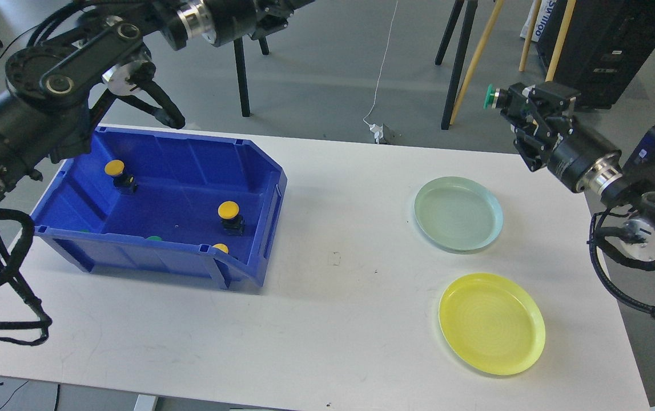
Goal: Pass button and place on color plate
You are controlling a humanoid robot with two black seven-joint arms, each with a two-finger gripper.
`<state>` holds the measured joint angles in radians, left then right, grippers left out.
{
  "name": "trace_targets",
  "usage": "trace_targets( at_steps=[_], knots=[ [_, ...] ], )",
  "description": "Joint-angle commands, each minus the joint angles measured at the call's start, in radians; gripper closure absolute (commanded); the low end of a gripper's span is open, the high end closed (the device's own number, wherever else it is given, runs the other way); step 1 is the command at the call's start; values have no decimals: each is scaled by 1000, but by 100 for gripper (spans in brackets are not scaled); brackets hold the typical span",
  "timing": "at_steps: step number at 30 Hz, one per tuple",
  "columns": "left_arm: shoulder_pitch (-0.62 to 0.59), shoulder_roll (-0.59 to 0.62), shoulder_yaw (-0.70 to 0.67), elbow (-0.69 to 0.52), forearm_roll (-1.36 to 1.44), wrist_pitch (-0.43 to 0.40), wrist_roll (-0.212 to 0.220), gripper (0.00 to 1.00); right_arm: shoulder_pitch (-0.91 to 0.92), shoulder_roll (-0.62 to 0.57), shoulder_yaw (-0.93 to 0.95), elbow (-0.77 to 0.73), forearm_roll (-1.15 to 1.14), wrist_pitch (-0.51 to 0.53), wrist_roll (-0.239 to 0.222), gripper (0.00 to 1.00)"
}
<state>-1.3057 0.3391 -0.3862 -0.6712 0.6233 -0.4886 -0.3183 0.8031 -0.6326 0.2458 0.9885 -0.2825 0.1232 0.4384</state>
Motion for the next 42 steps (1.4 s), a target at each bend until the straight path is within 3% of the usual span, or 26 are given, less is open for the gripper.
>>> trace_targets(
  at_steps=[1,11,14,19,24,37,42],
  knots=[
    [0,20,-43,1,1,0,-18,1,-1,86,-117,-135,5,0,-1,91],
    [-1,28,-92,1,1,0,-19,1,-31,258,-217,-359,5,0,-1,84],
    [-1,32,-91,1,1,0,-19,1,-36,264,-218,-369,5,0,0,73],
    [-1,35,-88,1,3,0,-18,1,-39,263,-218,-372,3,-4,-1,47],
    [-1,41,-83,1,6,0,-18,1,-48,258,-217,-372,8,-4,-1,36],
    [6,46,-65,1,22,0,-13,1,-39,245,-194,-337,19,10,3,28],
    [26,132,0,-33,208,0,-12,1,-47,108,-71,-222,20,93,-4,20]
  ],
)
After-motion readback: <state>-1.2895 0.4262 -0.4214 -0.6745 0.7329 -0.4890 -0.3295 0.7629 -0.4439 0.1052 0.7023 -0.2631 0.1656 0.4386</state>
